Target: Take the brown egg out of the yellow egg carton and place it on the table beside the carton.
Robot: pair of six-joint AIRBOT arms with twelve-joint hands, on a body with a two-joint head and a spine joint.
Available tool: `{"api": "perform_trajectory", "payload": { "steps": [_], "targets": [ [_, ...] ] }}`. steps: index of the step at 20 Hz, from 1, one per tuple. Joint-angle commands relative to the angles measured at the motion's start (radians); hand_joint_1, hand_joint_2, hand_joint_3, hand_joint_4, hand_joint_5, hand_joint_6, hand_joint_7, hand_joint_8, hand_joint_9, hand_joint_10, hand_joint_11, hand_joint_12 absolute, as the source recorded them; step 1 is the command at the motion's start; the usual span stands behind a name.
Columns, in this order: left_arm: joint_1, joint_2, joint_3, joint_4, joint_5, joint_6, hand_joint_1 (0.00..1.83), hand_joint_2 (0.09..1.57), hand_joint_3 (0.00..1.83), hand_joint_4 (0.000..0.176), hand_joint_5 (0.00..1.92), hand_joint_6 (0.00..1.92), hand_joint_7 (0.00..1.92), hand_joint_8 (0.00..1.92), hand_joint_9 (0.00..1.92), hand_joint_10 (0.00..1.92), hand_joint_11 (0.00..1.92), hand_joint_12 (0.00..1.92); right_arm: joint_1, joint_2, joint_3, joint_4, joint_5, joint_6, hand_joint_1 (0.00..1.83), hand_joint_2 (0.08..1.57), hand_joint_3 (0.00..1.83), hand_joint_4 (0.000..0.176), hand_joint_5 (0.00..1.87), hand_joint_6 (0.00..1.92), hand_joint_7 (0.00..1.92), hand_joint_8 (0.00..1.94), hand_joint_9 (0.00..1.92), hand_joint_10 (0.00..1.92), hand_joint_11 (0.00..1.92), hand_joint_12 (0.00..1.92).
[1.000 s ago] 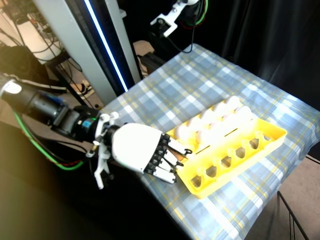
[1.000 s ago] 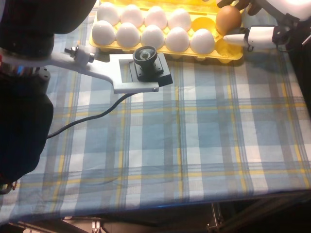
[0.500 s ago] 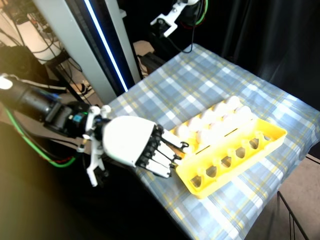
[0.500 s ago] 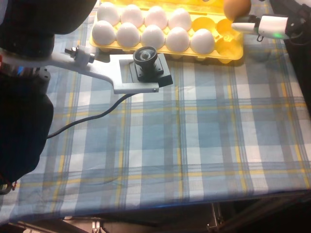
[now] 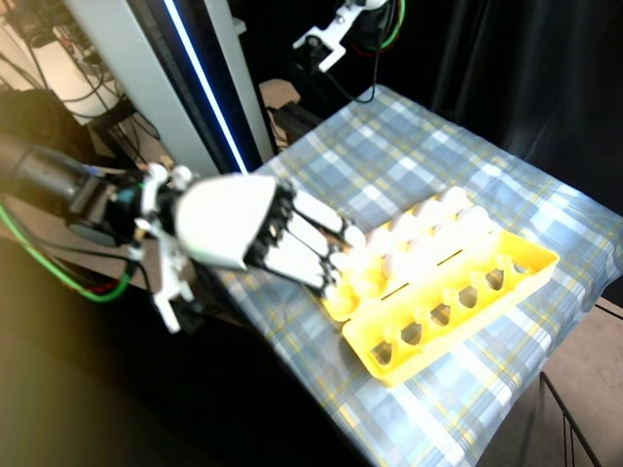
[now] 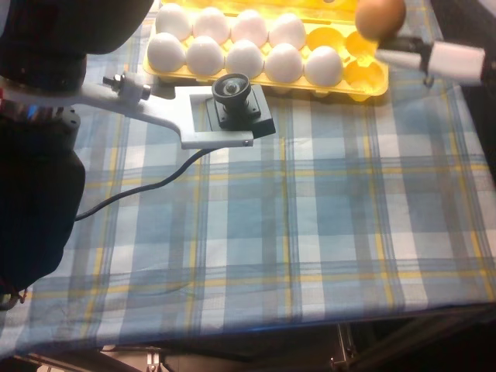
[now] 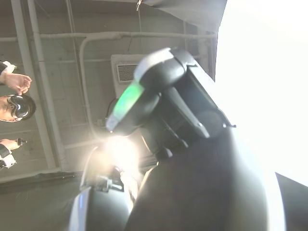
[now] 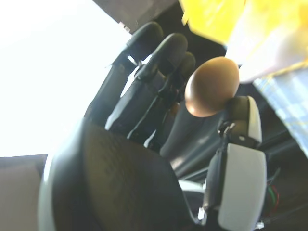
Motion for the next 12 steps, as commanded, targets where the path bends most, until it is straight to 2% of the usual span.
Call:
{"api": "perform_trajectory", "payload": {
  "steps": [1,2,3,5,6,7,8,10,11,12],
  "targets": [
    [-0.019,-0.007,-0.01,0.025,-0.073,-0.009,0.11,1.18,0.0,0.0,0.84,1.92,1.18,1.92,1.22,1.92,1.02,1.92,-0.002,0.009,-0.017,-0.02,0.175,0.002,1.02,1.1,0.0,0.175,0.99,0.95,1.07,0.0,0.87,0.0,0.41,0.69],
    [-0.019,-0.007,-0.01,0.025,-0.073,-0.009,0.12,1.18,0.0,0.0,0.84,1.92,1.17,1.92,1.22,1.92,1.02,1.92,-0.02,0.013,-0.034,-0.029,0.193,0.002,1.02,1.11,0.0,0.162,0.98,0.97,1.08,0.0,0.85,0.0,0.35,0.63],
    [-0.019,-0.008,-0.01,0.025,-0.073,-0.009,0.14,1.17,0.0,0.0,0.89,1.92,1.2,1.92,1.24,1.92,1.06,1.92,-0.04,0.015,-0.049,-0.035,0.207,0.002,1.02,1.1,0.0,0.173,0.99,0.96,1.1,0.0,0.83,0.0,0.3,0.6],
    [-0.019,-0.008,-0.01,0.025,-0.073,-0.009,0.14,1.16,0.0,0.0,0.89,1.92,1.18,1.92,1.22,1.92,1.04,1.92,-0.079,0.011,-0.071,-0.042,0.219,0.002,1.02,1.09,0.0,0.176,1.01,0.92,1.12,0.0,0.84,0.0,0.34,0.58],
    [-0.019,-0.008,-0.01,0.025,-0.073,-0.009,0.14,1.15,0.0,0.0,0.9,1.92,1.17,1.92,1.21,1.92,1.03,1.92,-0.091,0.001,-0.074,-0.044,0.219,0.002,1.05,1.08,0.0,0.128,1.05,0.86,1.13,0.0,0.87,0.0,0.39,0.51],
    [-0.02,-0.008,-0.01,0.025,-0.073,-0.009,0.16,1.15,0.0,0.0,0.9,1.92,1.18,1.92,1.22,1.92,1.04,1.92,-0.107,-0.01,-0.074,-0.045,0.218,0.002,1.06,1.09,0.0,0.101,1.04,0.89,1.12,0.0,0.86,0.0,0.41,0.42],
    [-0.02,-0.008,-0.01,0.025,-0.073,-0.009,0.17,1.15,0.0,0.0,0.91,1.92,1.2,1.92,1.24,1.92,1.07,1.92,-0.13,-0.024,-0.073,-0.045,0.211,0.002,1.06,1.09,0.0,0.084,1.02,0.91,1.1,0.0,0.87,0.0,0.43,0.32],
    [-0.02,-0.008,-0.01,0.026,-0.073,-0.009,0.15,1.16,0.0,0.0,0.92,1.92,1.21,1.92,1.24,1.92,1.05,1.92,-0.133,-0.055,-0.072,-0.054,0.165,0.002,1.03,1.12,0.0,0.113,0.97,1.0,1.06,0.0,0.86,0.0,0.43,0.2],
    [-0.02,-0.008,-0.01,0.026,-0.073,-0.009,0.15,1.15,0.0,0.0,0.93,1.92,1.22,1.92,1.26,1.92,1.08,1.92,-0.133,-0.07,-0.068,-0.055,0.15,0.002,1.0,1.13,0.0,0.163,0.93,1.05,1.06,0.0,0.83,0.0,0.42,0.15],
    [-0.02,-0.008,-0.01,0.026,-0.073,-0.009,0.16,1.14,0.0,0.0,0.9,1.92,1.2,1.92,1.24,1.92,1.08,1.92,-0.134,-0.08,-0.063,-0.055,0.139,0.002,0.98,1.14,0.0,0.173,0.91,1.08,1.07,0.0,0.82,0.0,0.42,0.12]
  ]
}}
